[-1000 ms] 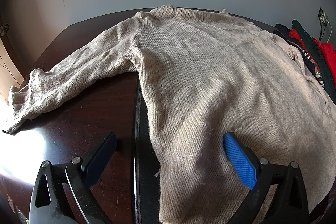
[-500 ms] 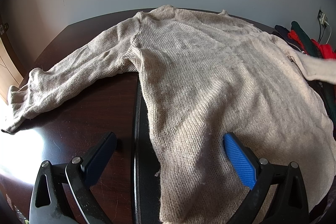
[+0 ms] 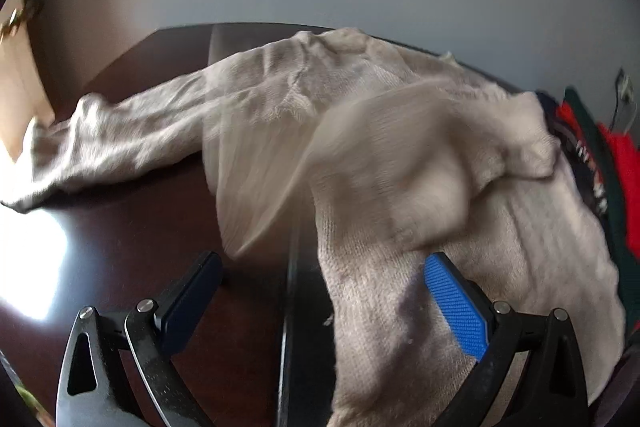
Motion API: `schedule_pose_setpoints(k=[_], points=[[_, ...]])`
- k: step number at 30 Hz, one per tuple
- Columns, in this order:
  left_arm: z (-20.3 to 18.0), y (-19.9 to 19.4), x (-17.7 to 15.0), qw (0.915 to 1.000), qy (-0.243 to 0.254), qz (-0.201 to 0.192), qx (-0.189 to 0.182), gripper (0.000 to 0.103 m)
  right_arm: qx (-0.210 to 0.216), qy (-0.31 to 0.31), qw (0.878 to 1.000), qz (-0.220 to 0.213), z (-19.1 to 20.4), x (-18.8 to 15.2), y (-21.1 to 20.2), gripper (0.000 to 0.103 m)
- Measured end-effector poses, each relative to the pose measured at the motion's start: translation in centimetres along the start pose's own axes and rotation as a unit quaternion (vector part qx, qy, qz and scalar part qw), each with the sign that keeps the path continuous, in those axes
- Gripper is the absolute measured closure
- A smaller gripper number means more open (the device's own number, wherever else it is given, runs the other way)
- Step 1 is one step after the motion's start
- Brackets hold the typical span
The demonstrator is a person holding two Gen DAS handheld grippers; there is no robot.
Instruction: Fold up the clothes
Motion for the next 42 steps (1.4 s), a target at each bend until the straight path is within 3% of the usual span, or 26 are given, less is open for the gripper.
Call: schedule_pose_setpoints(k=[4,8,11,14,16,18,21,23,26,29,35,41,42], points=[[2.1,-1.1,-0.4,0.9983,-0.049,-0.017,-0.028,0.001,-0.037,0.094,0.994,-0.052,-6.8,-3.4,-7.4,0.0],[3.7,-2.8,1.3,0.9974,-0.059,-0.036,-0.023,0.001,-0.083,0.178,0.976,-0.099,-12.6,-6.7,-14.3,0.0],[4.2,-3.9,3.1,0.9966,-0.054,-0.056,-0.027,0.001,-0.083,0.193,0.971,-0.114,-14.4,-7.3,-15.9,0.0],[4.7,-2.7,4.7,0.9975,-0.047,-0.034,-0.04,0.001,-0.054,0.199,0.972,-0.109,-15.4,-8.1,-15.5,0.0],[5.6,-1.2,5.3,0.9961,-0.066,0.002,-0.058,0.001,-0.046,0.208,0.972,-0.102,-15.7,-9.1,-14.9,0.0],[6.9,0.5,5.6,0.9887,-0.118,0.046,-0.08,0.001,-0.038,0.218,0.971,-0.095,-16.0,-10.1,-14.3,0.0],[8.7,1.9,5.8,0.9716,-0.196,0.079,-0.107,0.001,-0.026,0.231,0.969,-0.085,-16.4,-11.5,-13.4,0.0],[8.8,2.3,6.1,0.9661,-0.212,0.086,-0.121,0.001,-0.021,0.238,0.967,-0.085,-16.9,-12.3,-13.3,0.0],[8.2,2.6,6.3,0.9679,-0.203,0.096,-0.114,0.001,-0.017,0.251,0.963,-0.094,-17.8,-13.2,-14.1,0.0],[7.8,2.9,6.4,0.9641,-0.21,0.106,-0.124,0.001,-0.015,0.266,0.958,-0.105,-18.7,-14.1,-15.1,0.0],[7.4,3.8,6.8,0.9463,-0.247,0.137,-0.157,0.001,-0.001,0.286,0.951,-0.121,-19.5,-15.3,-16.6,0.0],[8.7,4.4,6.7,0.9076,-0.334,0.17,-0.189,0.003,0.019,0.282,0.951,-0.124,-19.2,-16.0,-16.6,0.0],[8.7,4.4,6.6,0.9059,-0.338,0.174,-0.187,0.009,0.02,0.279,0.952,-0.122,-19.1,-16.1,-16.5,0.0]])
Point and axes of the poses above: each gripper's, at about its wrist camera, not at the fingertips, and y roughly the way its jaws point, z to its left, x to its top, the point moved 2 cm from there along y, roughly the way its jaws point, and after that the axes turned 3 degrees about x, right-handed, at the moved point
